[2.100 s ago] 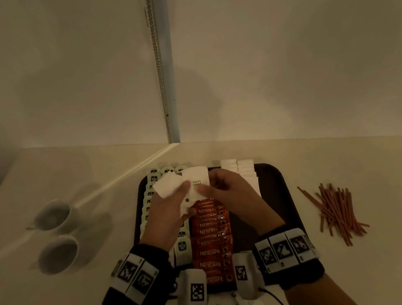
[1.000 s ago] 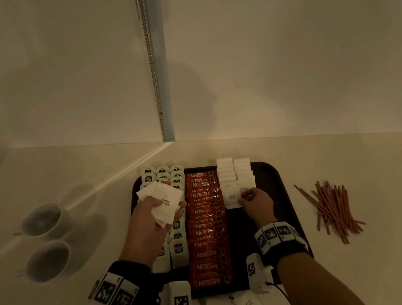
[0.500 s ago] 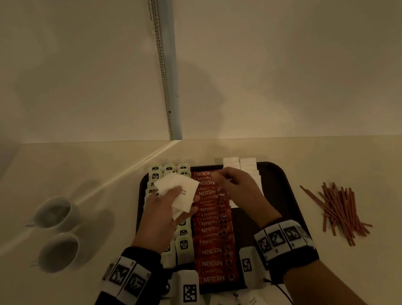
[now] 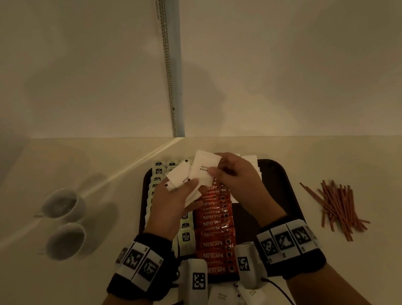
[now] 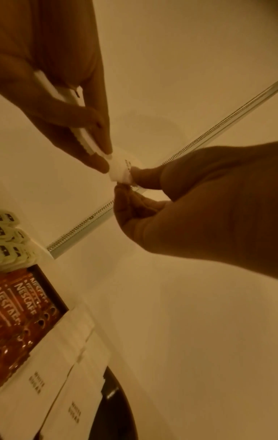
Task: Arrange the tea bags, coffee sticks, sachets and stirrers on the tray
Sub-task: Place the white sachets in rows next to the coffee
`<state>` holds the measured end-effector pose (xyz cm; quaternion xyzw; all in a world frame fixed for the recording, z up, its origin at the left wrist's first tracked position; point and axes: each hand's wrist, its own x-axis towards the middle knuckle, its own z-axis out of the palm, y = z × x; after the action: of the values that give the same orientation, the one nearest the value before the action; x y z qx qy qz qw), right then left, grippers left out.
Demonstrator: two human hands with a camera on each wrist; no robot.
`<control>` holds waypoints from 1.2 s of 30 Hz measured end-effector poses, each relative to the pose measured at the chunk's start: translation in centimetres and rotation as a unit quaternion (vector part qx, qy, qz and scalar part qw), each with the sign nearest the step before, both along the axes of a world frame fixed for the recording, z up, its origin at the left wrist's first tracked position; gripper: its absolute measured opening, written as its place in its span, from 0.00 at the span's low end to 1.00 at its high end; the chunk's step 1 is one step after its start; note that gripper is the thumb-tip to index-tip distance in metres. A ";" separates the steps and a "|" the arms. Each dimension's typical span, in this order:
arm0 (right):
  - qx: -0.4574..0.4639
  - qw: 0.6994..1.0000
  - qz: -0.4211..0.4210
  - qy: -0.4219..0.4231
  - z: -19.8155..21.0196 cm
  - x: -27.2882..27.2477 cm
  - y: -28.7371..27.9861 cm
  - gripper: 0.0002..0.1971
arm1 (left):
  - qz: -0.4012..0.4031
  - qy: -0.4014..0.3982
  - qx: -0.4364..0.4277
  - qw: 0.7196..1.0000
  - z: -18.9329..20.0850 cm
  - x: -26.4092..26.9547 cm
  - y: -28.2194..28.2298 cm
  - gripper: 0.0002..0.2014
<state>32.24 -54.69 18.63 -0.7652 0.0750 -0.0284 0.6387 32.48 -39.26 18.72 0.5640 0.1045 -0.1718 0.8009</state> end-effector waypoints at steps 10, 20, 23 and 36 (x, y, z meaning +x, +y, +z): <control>0.050 0.995 -0.084 0.027 -1.4 -0.9 -3.2 0.08 | 0.028 0.083 -0.097 0.991 -0.5 0.1 -0.1 0.13; -0.218 0.938 -0.199 0.179 -10.1 -1.9 -12.1 0.09 | 0.038 0.053 -0.086 0.994 -0.2 0.9 1.2 0.11; -0.248 0.931 -0.170 0.208 -11.1 -1.8 -12.2 0.10 | 0.031 0.052 -0.088 0.994 -0.2 0.7 1.2 0.12; -0.263 0.909 -0.210 0.247 -12.5 -0.7 -11.1 0.08 | 0.031 0.087 -0.108 0.990 0.5 0.7 0.8 0.11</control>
<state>31.55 -65.78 6.15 -0.8545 0.3793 0.0094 0.3547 33.13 -38.45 19.23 0.4538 0.1724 -0.2054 0.8498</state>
